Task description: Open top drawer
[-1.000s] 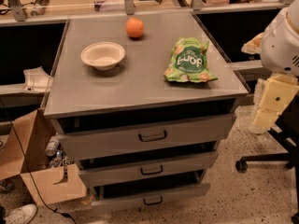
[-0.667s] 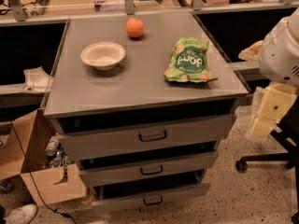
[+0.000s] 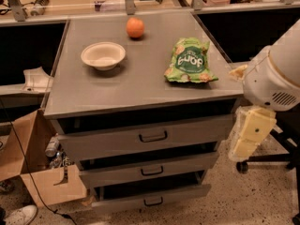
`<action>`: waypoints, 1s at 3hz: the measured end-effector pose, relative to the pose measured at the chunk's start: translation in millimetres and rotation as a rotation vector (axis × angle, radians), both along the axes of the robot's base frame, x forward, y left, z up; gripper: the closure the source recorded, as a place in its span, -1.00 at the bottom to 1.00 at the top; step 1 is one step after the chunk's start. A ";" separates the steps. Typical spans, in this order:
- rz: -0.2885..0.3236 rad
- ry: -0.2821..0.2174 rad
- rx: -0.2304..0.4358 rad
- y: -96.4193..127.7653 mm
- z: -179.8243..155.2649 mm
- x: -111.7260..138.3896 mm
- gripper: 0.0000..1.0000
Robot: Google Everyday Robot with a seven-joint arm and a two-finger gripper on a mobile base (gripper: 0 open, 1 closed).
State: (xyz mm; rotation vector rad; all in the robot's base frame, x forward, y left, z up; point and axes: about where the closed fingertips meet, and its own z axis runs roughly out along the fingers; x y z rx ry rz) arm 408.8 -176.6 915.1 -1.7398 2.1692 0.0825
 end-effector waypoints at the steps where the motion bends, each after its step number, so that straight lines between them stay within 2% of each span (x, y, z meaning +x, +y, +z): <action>1: 0.023 0.067 0.002 11.6 -29.6 -10.5 -1.00; 2: 0.024 0.070 0.000 11.5 -30.9 -11.4 -1.00; 3: 0.059 0.072 0.024 19.1 -43.2 -21.2 -1.00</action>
Offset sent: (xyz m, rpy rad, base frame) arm -0.0093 0.0106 -0.0268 0.0019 0.0609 0.0213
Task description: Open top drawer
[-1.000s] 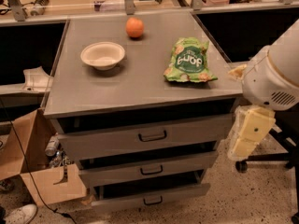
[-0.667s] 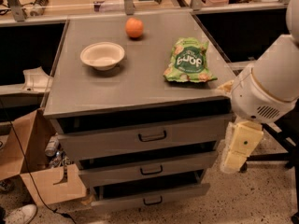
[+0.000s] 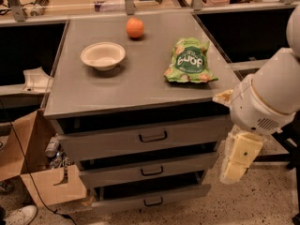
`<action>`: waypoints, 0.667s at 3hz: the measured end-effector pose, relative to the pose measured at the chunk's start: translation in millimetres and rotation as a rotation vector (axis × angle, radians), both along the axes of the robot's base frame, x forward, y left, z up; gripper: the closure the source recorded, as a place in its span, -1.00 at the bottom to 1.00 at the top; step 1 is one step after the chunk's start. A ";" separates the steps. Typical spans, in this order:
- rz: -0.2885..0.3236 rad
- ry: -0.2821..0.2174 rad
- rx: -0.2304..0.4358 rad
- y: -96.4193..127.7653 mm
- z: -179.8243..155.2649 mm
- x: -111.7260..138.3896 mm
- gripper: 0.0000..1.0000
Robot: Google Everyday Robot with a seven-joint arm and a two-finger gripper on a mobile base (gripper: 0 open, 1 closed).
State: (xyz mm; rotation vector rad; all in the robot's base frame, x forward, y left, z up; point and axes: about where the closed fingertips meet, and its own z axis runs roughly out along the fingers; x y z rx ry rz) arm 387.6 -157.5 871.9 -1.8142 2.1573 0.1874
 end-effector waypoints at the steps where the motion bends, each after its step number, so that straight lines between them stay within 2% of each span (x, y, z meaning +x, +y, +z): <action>1: 0.099 0.023 0.063 29.0 -38.6 -22.4 -1.00; 2: 0.099 0.024 0.063 29.1 -39.0 -22.7 -1.00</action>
Offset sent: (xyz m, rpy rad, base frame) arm -0.0308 0.0396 -0.0571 0.0943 0.0438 0.1318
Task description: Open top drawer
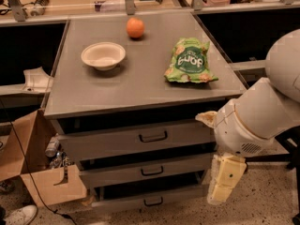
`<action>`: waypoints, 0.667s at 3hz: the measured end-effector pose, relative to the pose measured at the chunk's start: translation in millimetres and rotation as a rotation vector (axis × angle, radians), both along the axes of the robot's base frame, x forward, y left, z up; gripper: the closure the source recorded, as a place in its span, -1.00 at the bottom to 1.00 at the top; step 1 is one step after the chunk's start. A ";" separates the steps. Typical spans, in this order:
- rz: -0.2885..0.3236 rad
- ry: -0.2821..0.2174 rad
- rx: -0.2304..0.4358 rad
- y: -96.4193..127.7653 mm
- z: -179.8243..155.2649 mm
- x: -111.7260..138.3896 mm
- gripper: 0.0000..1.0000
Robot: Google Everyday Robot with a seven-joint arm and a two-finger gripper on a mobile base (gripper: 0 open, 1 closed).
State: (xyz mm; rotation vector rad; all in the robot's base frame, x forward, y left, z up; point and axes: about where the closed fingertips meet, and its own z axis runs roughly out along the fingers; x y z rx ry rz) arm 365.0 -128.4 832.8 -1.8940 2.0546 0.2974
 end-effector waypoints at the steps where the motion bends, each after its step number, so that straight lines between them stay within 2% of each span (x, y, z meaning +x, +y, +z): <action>1: 0.007 0.018 -0.006 6.2 -18.2 -5.4 -1.00; 2: 0.013 0.060 0.009 19.7 -59.5 1.0 -1.00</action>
Offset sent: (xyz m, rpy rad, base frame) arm 0.0003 0.0199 -0.0738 0.0265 0.0755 0.0005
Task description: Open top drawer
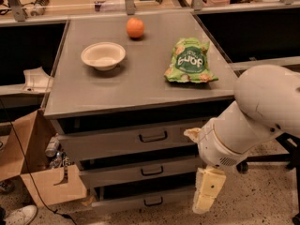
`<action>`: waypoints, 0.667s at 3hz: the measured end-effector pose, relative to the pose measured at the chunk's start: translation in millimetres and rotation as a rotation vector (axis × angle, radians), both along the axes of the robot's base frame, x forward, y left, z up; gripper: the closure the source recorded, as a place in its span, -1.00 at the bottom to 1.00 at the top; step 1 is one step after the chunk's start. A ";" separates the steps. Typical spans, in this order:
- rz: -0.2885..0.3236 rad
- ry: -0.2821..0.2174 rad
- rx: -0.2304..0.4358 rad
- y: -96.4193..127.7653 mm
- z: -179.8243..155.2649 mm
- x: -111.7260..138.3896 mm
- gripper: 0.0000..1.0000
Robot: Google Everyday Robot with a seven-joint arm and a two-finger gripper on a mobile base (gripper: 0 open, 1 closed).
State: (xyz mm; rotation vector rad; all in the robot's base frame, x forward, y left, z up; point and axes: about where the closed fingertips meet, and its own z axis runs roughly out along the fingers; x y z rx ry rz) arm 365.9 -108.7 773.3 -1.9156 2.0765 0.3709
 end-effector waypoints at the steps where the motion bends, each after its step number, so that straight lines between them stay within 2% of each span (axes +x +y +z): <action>1: 0.018 0.012 -0.007 13.3 -11.8 2.9 -1.00; 2: 0.011 0.015 -0.009 29.6 -24.0 9.9 -1.00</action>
Offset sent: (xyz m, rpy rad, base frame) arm 0.0197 0.0482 -0.0414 -0.0079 0.0266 0.0008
